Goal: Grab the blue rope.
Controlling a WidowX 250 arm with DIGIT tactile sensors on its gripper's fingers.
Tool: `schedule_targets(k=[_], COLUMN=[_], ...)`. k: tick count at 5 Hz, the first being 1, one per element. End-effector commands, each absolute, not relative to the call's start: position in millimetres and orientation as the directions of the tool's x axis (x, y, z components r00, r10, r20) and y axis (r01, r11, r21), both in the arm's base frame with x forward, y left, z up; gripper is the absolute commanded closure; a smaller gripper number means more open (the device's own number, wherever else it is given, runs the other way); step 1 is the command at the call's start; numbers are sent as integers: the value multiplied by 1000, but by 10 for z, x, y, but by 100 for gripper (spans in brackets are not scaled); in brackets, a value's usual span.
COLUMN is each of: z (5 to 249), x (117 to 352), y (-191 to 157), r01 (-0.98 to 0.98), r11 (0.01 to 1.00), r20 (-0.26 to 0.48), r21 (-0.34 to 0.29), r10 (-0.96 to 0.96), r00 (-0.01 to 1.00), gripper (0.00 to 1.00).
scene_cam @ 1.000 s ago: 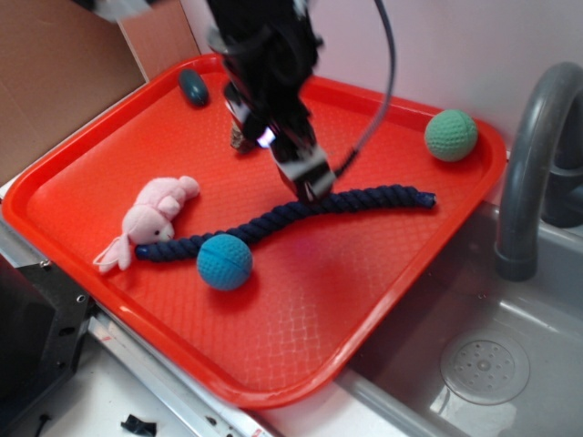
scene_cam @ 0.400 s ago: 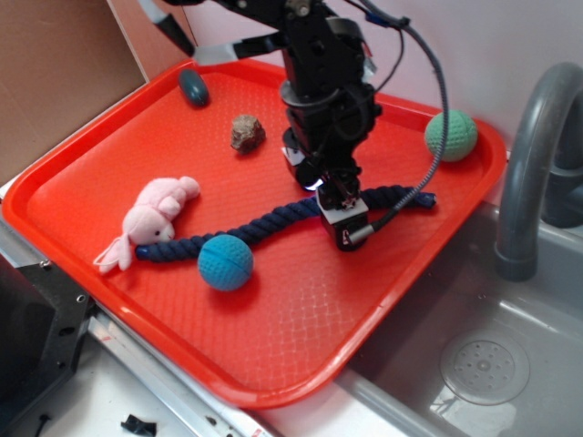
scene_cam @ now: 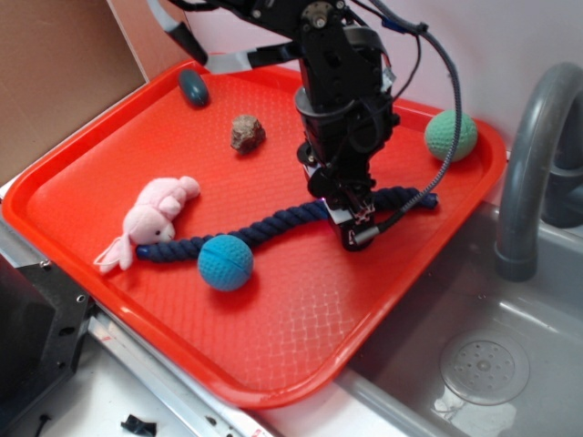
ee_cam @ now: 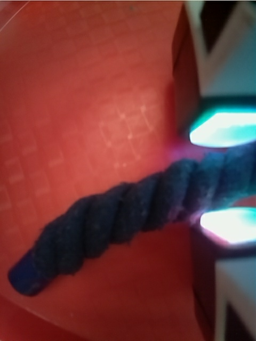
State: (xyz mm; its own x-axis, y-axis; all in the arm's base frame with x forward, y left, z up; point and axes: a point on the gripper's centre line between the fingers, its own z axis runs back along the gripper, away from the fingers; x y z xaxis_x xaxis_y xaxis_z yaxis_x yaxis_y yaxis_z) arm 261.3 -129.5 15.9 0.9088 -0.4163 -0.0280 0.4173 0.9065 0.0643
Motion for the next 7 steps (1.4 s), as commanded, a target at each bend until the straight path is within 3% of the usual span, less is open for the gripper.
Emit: schedule_targets(k=[1, 3, 4, 5, 7], z=[319, 1285, 1782, 2174, 2104], x=[2591, 2570, 2419, 2199, 2186], y=[-1073, -595, -400, -151, 11], r01=[357, 140, 68, -50, -72], r11=[930, 988, 995, 998, 997], r20=[-102, -29, -2, 45, 36], r21=[84, -62, -70, -38, -43], r10=[-349, -142, -68, 52, 73], r00=[932, 990, 998, 998, 997], gripper=[100, 100, 100, 100, 100])
